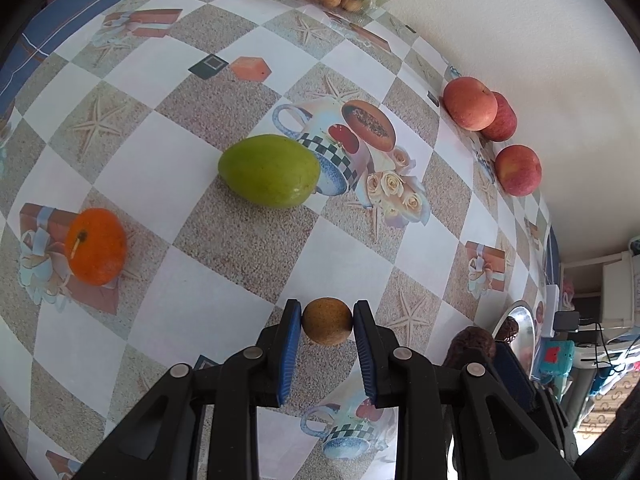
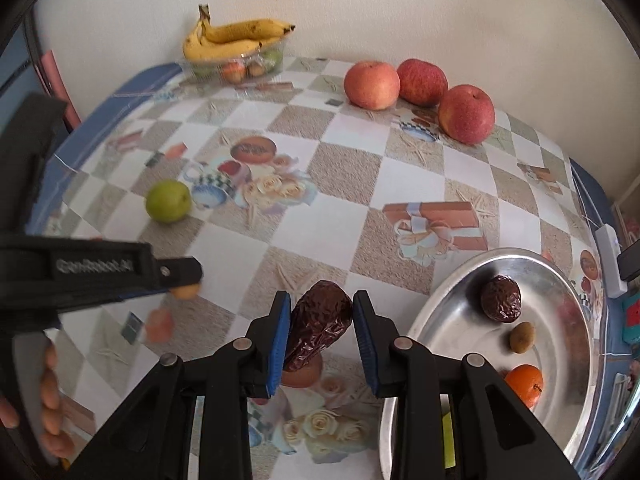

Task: Organize fruits
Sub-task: 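Carry the date with the right tool to the bowl while the left tool carries the kiwi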

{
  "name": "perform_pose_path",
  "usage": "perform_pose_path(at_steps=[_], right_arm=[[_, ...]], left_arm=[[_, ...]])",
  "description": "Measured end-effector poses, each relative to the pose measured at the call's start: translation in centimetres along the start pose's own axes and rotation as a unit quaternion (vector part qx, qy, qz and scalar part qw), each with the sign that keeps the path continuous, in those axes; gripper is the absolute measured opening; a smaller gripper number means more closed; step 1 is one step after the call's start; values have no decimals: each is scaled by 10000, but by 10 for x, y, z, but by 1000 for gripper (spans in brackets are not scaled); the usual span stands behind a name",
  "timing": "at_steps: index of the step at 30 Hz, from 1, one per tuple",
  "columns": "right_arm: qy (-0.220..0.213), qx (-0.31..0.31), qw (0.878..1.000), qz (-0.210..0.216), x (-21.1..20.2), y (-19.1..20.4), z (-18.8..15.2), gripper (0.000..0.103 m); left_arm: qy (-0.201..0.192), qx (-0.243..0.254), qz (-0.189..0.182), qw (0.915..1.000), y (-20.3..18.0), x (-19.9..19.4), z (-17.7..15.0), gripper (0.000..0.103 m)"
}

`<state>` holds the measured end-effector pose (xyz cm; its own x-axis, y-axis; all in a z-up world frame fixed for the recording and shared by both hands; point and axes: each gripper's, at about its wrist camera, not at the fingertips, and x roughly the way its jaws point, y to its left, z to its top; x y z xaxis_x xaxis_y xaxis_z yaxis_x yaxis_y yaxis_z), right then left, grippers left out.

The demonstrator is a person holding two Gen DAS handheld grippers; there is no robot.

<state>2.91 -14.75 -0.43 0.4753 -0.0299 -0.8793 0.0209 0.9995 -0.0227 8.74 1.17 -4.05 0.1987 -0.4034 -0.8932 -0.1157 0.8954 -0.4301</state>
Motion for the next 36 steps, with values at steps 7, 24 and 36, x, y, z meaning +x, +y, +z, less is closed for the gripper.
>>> perform_pose_path(at_steps=[7, 24, 36], right_arm=[[-177, -15, 9998, 63, -15, 0, 7, 33], [-553, 631, 9964, -97, -47, -58, -4, 33], [-626, 2350, 9694, -348, -64, -164, -42, 33]], left_arm=[[-32, 85, 26, 10000, -6, -1, -2, 29], [-76, 1233, -253, 9920, -84, -4, -38, 29], [192, 2514, -701, 9652, -151, 9, -87, 29]])
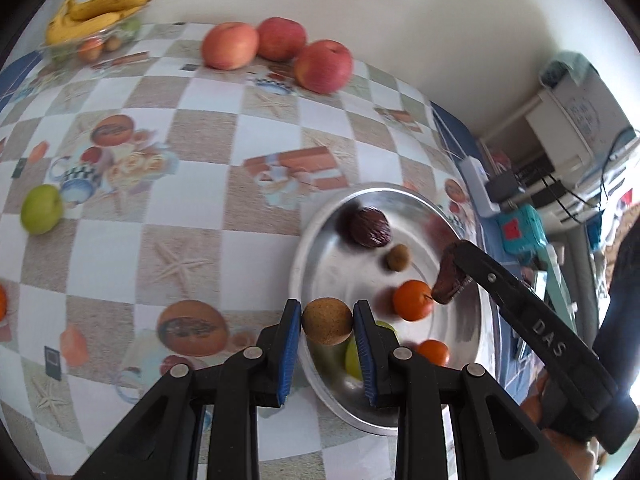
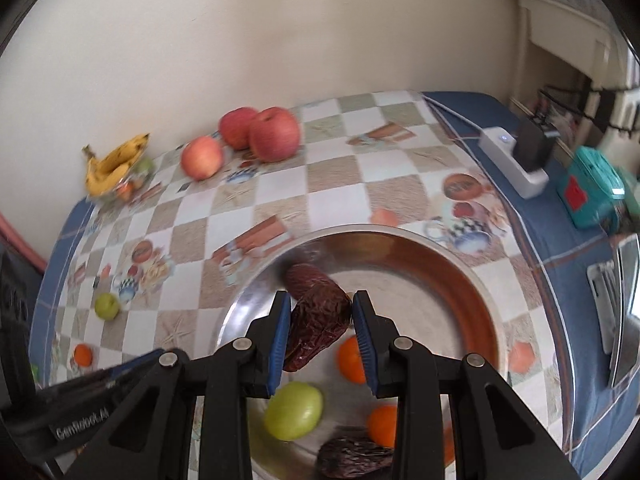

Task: Organize fruits
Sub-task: 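Carry the date with the right tool to the bowl while the left tool carries the kiwi, then release the date with the right tool while the left tool drops the kiwi into the bowl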

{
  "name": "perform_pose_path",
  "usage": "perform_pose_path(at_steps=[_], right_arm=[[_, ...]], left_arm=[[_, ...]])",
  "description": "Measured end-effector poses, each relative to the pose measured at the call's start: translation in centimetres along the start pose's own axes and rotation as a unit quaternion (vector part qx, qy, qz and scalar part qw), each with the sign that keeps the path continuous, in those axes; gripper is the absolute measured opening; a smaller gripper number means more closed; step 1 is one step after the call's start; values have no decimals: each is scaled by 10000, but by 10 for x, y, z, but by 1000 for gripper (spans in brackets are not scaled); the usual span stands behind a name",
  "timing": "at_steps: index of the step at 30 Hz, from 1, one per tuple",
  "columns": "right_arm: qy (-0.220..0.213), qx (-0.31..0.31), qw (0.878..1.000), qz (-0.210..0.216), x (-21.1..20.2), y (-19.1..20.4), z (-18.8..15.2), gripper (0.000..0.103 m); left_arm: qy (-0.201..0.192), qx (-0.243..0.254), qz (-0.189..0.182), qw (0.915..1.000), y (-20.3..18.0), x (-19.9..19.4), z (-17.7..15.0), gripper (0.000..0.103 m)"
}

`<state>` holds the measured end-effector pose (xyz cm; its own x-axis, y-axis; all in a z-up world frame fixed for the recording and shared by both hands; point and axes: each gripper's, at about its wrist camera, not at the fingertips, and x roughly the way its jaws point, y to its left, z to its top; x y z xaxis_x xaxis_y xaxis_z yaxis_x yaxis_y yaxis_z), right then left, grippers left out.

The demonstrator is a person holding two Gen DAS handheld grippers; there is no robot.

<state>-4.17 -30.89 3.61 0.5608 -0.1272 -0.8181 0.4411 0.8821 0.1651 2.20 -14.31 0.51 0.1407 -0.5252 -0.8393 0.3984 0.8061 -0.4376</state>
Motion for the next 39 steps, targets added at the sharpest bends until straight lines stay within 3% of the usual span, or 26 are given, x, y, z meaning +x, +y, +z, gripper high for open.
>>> perform_pose_path(at_steps=[5, 9, 14, 17, 20, 22, 25, 32, 39], right_arm=[[77, 141, 9998, -76, 5, -10, -2, 35], [163, -27, 9998, -75, 11, -2, -4, 35], [234, -180, 9994, -156, 15, 2, -7, 39], [299, -208, 9992, -189, 18, 4, -9, 42], [387, -290, 9984, -288, 23, 6, -11, 67], [445, -334, 9978, -364, 26, 8, -12, 71], [541, -404, 9969, -407, 31, 10, -15, 76], [598, -757, 9938, -545, 38, 23, -21, 90], [613, -822, 9933, -540, 42, 33, -24, 90]], left_arm=[[132, 201, -104, 9997, -8, 7, -2, 32], [207, 171, -67, 9996, -7, 10, -3, 45], [267, 60, 64, 9996, 1, 12, -3, 46], [314, -156, 399, 9986, 13, 13, -2, 71], [312, -366, 829, 9954, 30, 13, 0, 80], [290, -505, 1048, 9928, 40, 12, 1, 85], [229, -713, 1355, 9879, 55, 10, 0, 101], [160, -969, 1904, 9768, 80, 5, -1, 103], [4, -1057, 2101, 9720, 95, -7, 1, 103]])
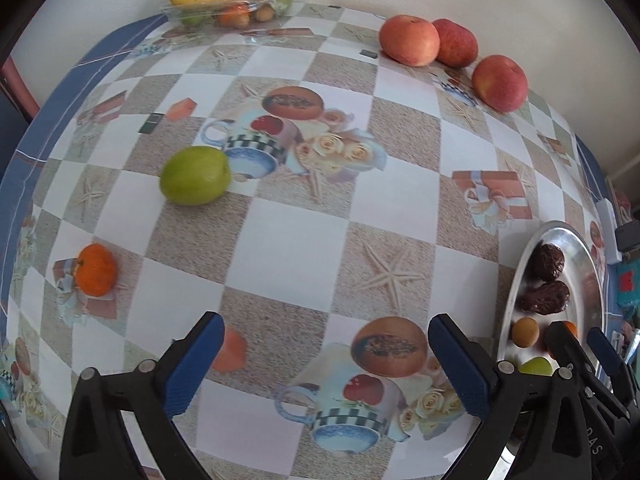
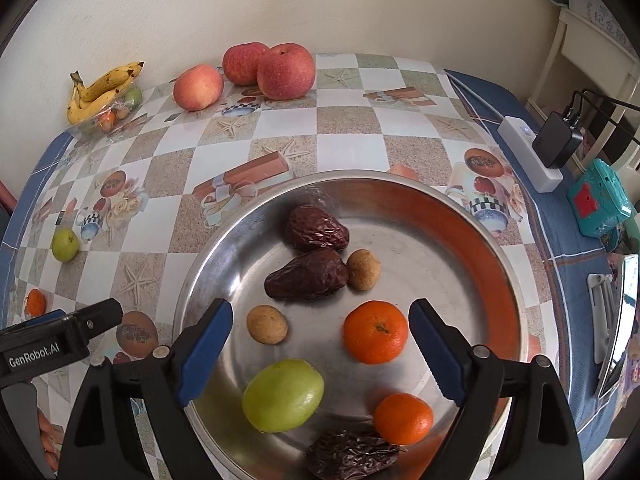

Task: Organize fruits
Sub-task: 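Release the date with the right tool while the left tool drops the kiwi into the bowl, then grasp a tangerine with the left tool while the right tool moves to a green pear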

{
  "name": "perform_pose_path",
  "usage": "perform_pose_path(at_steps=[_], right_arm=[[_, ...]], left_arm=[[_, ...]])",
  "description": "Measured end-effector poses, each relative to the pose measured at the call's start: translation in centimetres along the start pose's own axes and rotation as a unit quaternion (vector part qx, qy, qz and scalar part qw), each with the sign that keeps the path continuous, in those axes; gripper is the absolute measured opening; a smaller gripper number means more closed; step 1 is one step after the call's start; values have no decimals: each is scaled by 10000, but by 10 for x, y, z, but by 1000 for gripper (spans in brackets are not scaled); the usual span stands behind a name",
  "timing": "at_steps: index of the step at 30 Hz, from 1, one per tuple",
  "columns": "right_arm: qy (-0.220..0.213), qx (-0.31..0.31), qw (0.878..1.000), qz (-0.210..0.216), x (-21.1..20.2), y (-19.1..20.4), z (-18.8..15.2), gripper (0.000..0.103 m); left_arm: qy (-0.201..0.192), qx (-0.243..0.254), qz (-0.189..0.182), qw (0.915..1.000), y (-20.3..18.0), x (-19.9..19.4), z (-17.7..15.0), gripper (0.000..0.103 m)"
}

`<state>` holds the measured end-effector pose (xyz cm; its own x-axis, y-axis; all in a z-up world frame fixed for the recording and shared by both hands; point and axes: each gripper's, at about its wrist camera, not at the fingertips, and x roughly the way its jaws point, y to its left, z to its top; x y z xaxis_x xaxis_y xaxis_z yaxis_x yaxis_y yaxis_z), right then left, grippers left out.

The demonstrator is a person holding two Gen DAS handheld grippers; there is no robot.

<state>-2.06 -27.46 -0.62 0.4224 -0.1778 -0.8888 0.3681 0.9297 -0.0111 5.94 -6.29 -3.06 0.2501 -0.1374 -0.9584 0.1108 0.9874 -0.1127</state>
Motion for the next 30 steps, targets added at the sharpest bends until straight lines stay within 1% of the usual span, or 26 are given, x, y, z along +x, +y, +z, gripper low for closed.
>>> perform_pose_path(at_steps=[7, 10, 14, 19, 24, 28, 30], right_arm=[[0, 0, 10000, 10, 0, 11, 0, 90], [19, -81, 9999, 121, -2, 22, 1, 90], [-128, -275, 9993, 217, -9, 40, 4, 90], [-287, -437, 9978, 419, -17, 64, 8, 90], [-348, -778, 9950, 529, -20, 91, 6, 90], [-308, -1099, 9922, 499, -17, 111, 3, 90], [-293, -1195, 9913, 470, -16, 118, 1, 90]], left_arm=[[-163, -146, 52, 9997, 23, -11, 9, 103], [-374, -198, 171, 9990, 35, -19, 14, 103], [-547, -222, 404, 9974, 55, -26, 21, 103], [-701, -574, 472, 9948, 90, -37, 27, 103], [-579, -1135, 565, 9902, 121, -31, 28, 103], [-367, -1304, 676, 9885, 134, -17, 25, 101], [-315, -1357, 681, 9879, 139, -13, 24, 97]])
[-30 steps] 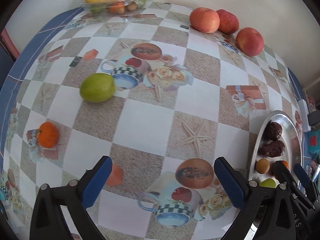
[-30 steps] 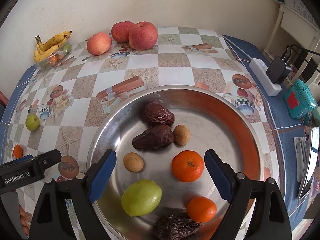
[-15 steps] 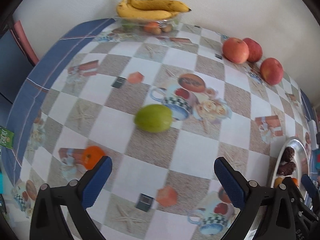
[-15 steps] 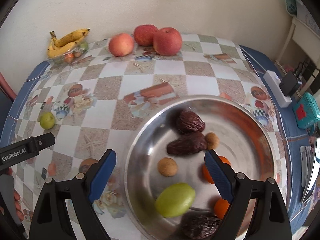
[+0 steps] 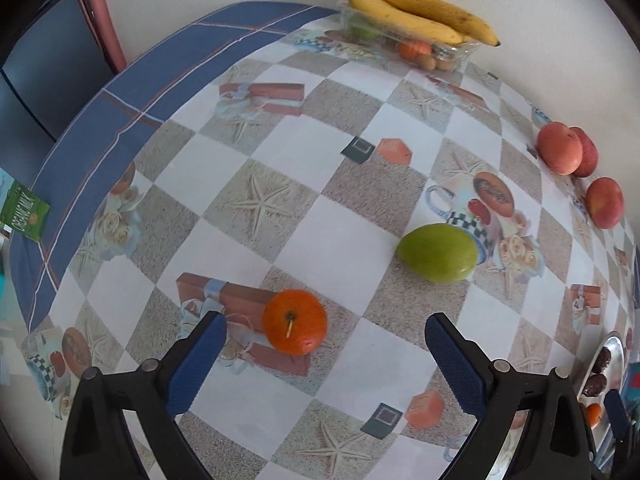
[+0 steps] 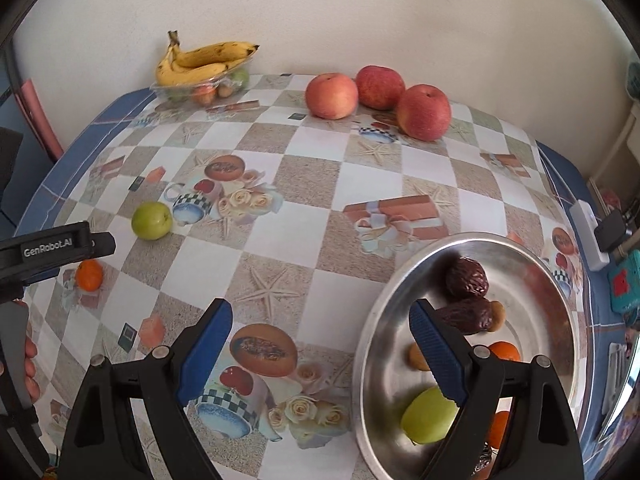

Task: Organize fruits
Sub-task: 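Grasp a tangerine with the left tool while the right tool moves to a green pear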

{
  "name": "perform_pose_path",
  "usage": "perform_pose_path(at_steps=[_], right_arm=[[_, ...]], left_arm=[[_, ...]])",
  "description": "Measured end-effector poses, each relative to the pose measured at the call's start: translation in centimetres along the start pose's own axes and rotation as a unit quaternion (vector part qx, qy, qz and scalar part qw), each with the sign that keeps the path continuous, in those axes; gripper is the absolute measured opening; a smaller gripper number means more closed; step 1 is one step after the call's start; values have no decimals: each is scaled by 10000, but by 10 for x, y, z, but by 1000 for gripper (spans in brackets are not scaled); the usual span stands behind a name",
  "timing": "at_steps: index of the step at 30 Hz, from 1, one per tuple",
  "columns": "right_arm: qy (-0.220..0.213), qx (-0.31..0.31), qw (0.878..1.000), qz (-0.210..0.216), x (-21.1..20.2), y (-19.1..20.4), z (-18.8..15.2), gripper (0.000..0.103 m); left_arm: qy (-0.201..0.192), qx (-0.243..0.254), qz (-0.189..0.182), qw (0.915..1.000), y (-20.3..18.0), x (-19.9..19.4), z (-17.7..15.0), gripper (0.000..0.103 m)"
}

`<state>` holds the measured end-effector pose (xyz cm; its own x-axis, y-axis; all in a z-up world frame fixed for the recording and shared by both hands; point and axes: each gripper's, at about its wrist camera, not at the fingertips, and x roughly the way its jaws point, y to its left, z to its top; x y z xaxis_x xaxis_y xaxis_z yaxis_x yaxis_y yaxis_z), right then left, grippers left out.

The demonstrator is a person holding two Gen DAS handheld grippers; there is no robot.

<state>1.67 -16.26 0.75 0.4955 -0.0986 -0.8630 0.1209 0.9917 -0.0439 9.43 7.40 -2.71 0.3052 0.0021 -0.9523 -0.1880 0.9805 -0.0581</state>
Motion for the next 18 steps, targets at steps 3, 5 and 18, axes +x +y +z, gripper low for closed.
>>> perform_pose_path(at_steps=[3, 5, 18], right_arm=[[10, -81, 10000, 0, 1, 8, 1, 90], [-8, -97, 9999, 53, 2, 14, 2, 90], [-61, 22, 9989, 474, 11, 54, 19, 90]], left_arm=[[76, -118, 38, 9999, 8, 5, 0, 90], [149, -240, -1, 9996, 15, 8, 0, 88], [390, -478, -251, 9978, 28, 14, -4, 42]])
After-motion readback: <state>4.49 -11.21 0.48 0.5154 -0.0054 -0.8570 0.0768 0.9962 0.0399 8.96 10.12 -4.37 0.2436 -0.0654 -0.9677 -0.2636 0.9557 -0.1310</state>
